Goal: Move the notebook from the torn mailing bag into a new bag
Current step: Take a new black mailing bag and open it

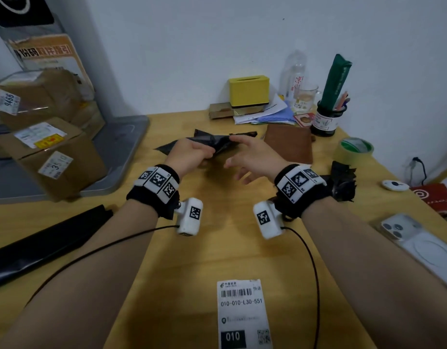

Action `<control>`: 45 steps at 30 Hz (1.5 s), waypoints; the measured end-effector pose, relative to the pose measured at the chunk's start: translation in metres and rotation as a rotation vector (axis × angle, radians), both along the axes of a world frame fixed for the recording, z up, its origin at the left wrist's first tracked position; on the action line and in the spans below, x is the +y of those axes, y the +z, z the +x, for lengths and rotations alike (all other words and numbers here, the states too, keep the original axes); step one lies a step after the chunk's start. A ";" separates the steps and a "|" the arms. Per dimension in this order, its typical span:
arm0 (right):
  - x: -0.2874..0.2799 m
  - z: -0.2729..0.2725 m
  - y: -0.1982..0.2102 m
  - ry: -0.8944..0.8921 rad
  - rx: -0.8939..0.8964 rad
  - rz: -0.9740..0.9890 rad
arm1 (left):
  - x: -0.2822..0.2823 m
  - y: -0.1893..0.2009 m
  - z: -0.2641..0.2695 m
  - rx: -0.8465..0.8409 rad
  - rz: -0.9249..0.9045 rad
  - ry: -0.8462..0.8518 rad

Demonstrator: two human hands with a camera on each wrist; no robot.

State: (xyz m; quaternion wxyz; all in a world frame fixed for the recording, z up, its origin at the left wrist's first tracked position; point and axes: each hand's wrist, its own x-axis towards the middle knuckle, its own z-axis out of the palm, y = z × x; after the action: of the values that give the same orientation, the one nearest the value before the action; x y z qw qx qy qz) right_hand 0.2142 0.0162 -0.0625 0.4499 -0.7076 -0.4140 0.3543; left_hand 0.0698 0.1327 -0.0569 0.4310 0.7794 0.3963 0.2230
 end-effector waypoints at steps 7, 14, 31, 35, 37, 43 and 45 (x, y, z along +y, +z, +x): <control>-0.033 -0.004 0.012 -0.191 -0.070 0.181 | -0.056 0.049 0.003 -0.088 -0.016 -0.215; -0.088 0.033 0.021 -0.442 -0.103 0.387 | -0.102 0.059 0.037 -0.195 -0.067 -0.336; -0.172 0.076 0.021 -0.534 -0.453 -0.332 | -0.143 0.029 0.081 -0.071 -0.147 -0.395; -0.145 0.051 0.036 -0.353 -0.418 -0.232 | -0.129 0.031 0.055 -0.044 -0.025 -0.329; -0.132 0.031 0.042 -0.274 -0.399 -0.214 | -0.119 0.028 0.036 -0.016 0.063 -0.284; -0.086 -0.024 0.040 -0.066 -0.338 -0.282 | -0.080 0.015 -0.042 0.104 0.168 0.002; -0.073 -0.040 0.037 -0.014 -0.341 -0.282 | -0.068 0.010 -0.070 0.172 0.180 0.126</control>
State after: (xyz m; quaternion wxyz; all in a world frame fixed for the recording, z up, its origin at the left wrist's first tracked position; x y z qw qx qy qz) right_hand 0.1747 -0.0566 -0.0253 0.2725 -0.8159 -0.4257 0.2808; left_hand -0.0005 0.0646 -0.0474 0.3091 0.8047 0.4582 0.2165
